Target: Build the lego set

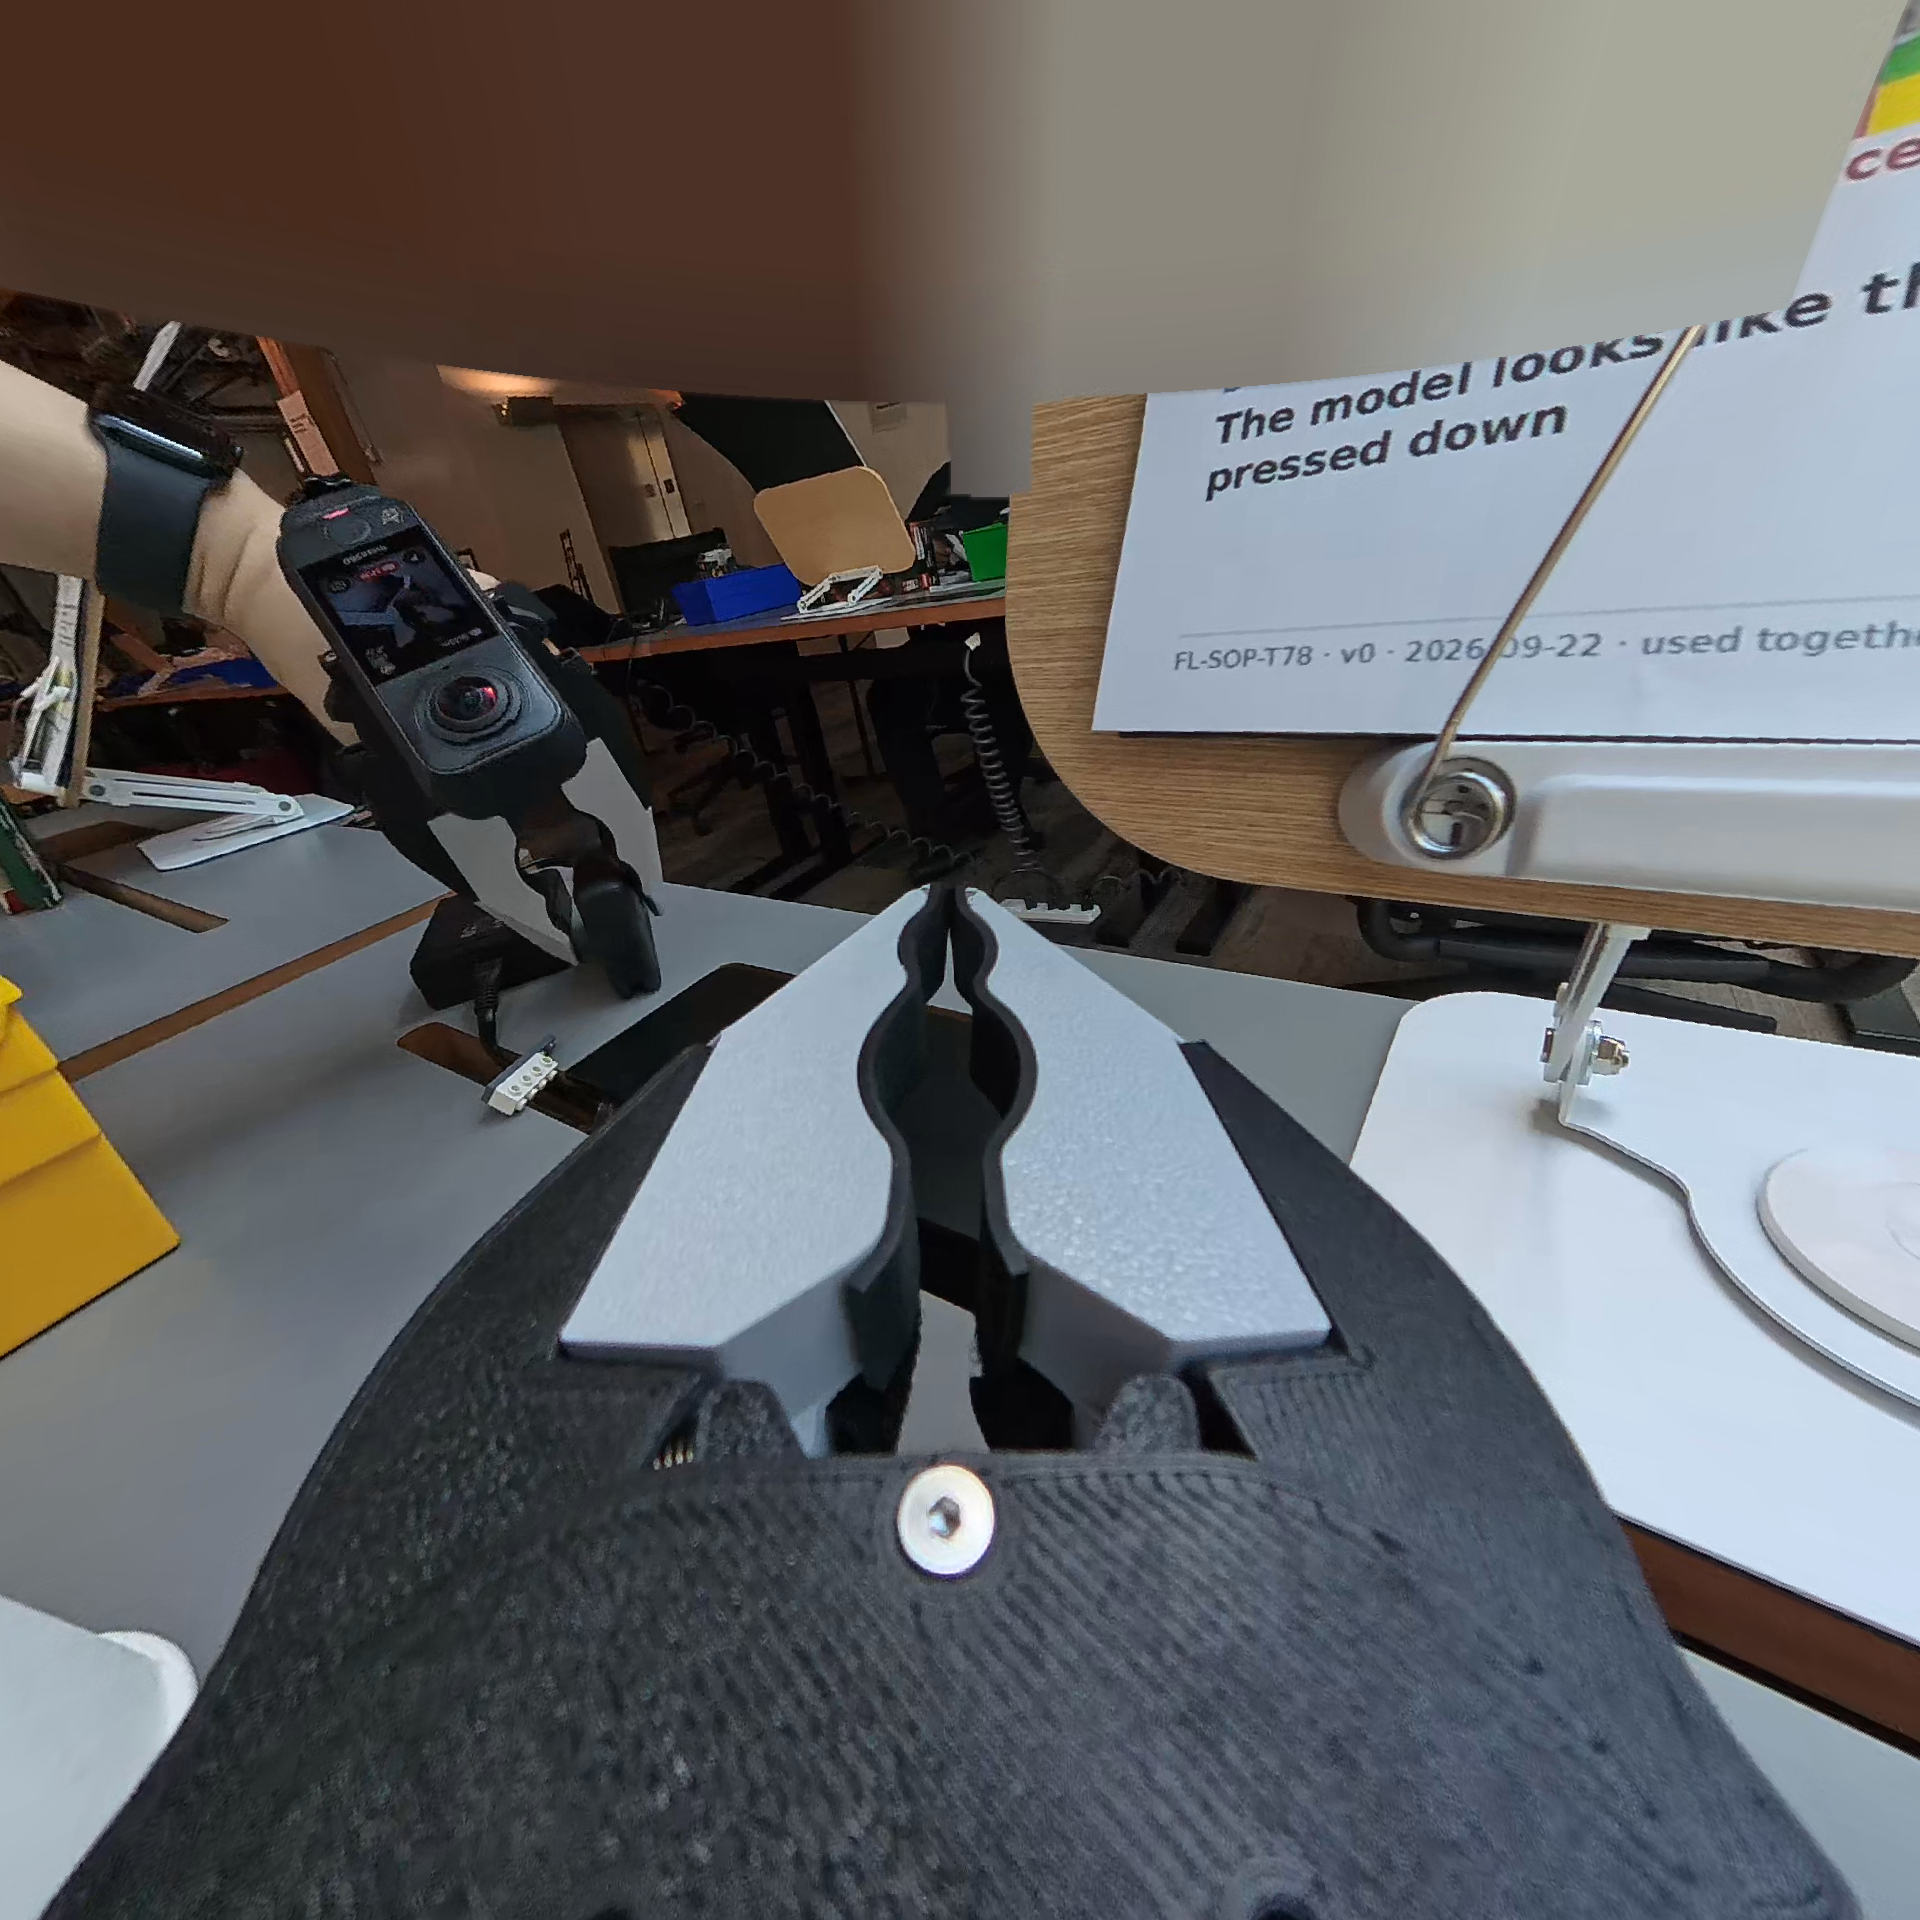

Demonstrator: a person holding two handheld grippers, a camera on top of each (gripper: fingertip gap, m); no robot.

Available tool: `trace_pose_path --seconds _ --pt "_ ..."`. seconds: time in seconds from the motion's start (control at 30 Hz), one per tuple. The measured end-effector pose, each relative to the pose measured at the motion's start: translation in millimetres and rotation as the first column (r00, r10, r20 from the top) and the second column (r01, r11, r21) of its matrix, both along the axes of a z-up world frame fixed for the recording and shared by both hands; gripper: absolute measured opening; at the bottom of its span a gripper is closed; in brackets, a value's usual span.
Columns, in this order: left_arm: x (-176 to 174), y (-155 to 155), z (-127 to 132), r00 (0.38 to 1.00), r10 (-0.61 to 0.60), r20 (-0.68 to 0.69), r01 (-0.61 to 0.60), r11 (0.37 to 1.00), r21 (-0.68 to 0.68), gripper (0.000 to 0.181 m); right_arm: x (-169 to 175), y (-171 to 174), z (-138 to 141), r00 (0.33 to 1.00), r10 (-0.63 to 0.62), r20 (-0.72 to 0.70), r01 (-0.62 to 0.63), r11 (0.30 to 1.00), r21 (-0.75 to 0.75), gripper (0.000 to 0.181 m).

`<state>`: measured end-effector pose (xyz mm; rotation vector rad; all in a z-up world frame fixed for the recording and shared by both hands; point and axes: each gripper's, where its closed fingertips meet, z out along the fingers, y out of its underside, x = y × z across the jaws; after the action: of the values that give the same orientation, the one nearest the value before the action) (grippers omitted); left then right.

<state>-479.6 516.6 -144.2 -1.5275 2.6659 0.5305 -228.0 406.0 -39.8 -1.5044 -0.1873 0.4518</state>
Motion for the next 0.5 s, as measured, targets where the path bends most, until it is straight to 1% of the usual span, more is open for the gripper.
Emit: trace_pose_path --seconds 0.03,0.07,0.13,0.2,0.23,0.27,0.3,0.33,0.4,0.43,0.5 --pt "2.1 -0.5 3.4 1.0 0.009 0.02 -0.009 1.0 0.006 0.045 0.2 0.0 0.1 1.0 0.0 0.0 0.0 1.0 0.001 0.0" --pt "4.7 0.0 9.8 0.999 0.012 0.046 -0.013 1.0 0.024 0.047 0.4 -0.1 0.3 1.0 0.0 -0.001 0.0 1.0 0.001 0.0" --pt "13.3 -5.0 30.2 0.993 0.015 0.119 -0.021 0.999 0.049 0.048 1.3 -0.1 0.4 1.0 -0.002 -0.001 0.002 1.0 0.001 0.0" --pt "30.3 -25.4 54.1 0.977 -0.016 0.212 0.007 0.999 0.042 0.039 3.1 0.2 1.1 1.0 -0.006 -0.007 0.006 1.0 0.004 0.0" --pt "39.6 -42.6 60.8 0.967 -0.037 0.252 0.037 0.999 0.004 0.033 3.8 0.5 1.4 1.0 -0.007 -0.013 0.007 1.0 0.005 0.0" --pt "46.5 -62.5 60.8 0.96 -0.056 0.273 0.074 0.996 -0.057 0.028 4.1 0.9 1.4 1.0 -0.006 -0.019 0.006 1.0 0.003 0.0" --pt "48.7 -79.9 54.5 0.963 -0.075 0.259 0.108 0.987 -0.115 0.029 4.0 0.5 2.1 1.0 -0.005 -0.022 0.005 1.0 0.004 0.0" --pt "44.3 -90.1 43.6 0.975 -0.093 0.2 0.125 0.98 -0.154 0.032 3.7 -0.6 4.4 1.0 -0.007 -0.021 0.007 1.0 0.018 0.0" --pt "29.0 -95.1 21.7 0.991 -0.121 0.049 0.129 0.973 -0.194 0.033 1.1 -2.7 7.4 1.0 -0.005 -0.006 0.005 0.999 0.04 0.0" --pt "26.2 -94.6 14.3 0.992 -0.125 0.022 0.126 0.97 -0.207 0.032 -0.5 -2.8 6.4 1.0 0.0 0.001 0.0 0.999 0.035 0.0" --pt "27.5 -93.3 5.5 0.993 -0.114 0.027 0.117 0.967 -0.225 0.032 -1.9 -2.7 5.2 1.0 0.007 0.002 -0.007 1.0 0.026 0.0"
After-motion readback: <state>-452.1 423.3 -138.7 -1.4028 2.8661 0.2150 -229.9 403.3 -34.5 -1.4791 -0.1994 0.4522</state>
